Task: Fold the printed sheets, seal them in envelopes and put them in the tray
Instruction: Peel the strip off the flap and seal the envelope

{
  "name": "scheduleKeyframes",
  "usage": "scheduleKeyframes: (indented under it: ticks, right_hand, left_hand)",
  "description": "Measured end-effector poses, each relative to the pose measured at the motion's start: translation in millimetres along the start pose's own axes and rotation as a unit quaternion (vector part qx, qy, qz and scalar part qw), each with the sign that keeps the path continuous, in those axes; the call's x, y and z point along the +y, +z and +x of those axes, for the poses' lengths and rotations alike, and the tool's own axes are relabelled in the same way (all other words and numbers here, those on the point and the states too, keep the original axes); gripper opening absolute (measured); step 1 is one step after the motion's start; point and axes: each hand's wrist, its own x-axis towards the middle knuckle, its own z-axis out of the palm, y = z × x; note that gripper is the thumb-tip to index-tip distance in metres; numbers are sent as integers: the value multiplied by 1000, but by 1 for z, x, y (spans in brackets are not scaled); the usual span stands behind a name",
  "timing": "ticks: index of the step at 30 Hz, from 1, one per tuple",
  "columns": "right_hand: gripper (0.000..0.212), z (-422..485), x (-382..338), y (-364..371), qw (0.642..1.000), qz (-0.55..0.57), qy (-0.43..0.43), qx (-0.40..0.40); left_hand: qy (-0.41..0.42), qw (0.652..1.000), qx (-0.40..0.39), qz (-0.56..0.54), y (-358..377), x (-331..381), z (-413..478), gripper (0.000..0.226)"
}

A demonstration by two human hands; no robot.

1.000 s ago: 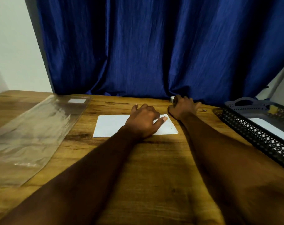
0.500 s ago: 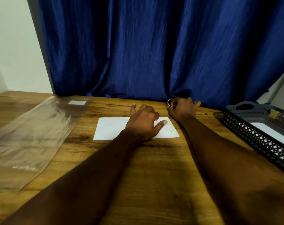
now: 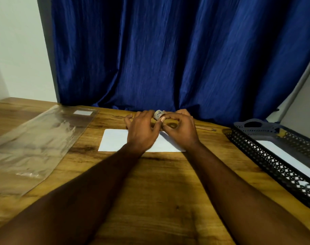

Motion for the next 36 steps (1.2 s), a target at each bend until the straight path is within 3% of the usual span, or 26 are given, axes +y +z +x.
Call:
scheduleKeyframes:
  ticks: [9,15,24,32,36]
  right_hand:
    - [11,-3,4,5,994,107,26,5]
    - [38,-5,-6,3,968,232,98,-14]
    - [39,-6,-10,7,965,242,97,-22]
    - [57,-5,-12,5,958,265,103,-23]
    - [40,-6,-8,6,965,234,111,-52]
  left_hand:
    - [-26,999,10,-40,1,-7,0,32]
    - [-3,989,-14,-144,0,-10,1,24]
    - [11,984,-54,-167,1,-10,-2,25]
    - [43,994,7,-103,-2,-10,1,29]
    - [34,992,5,-123,-7,-8,-1,24]
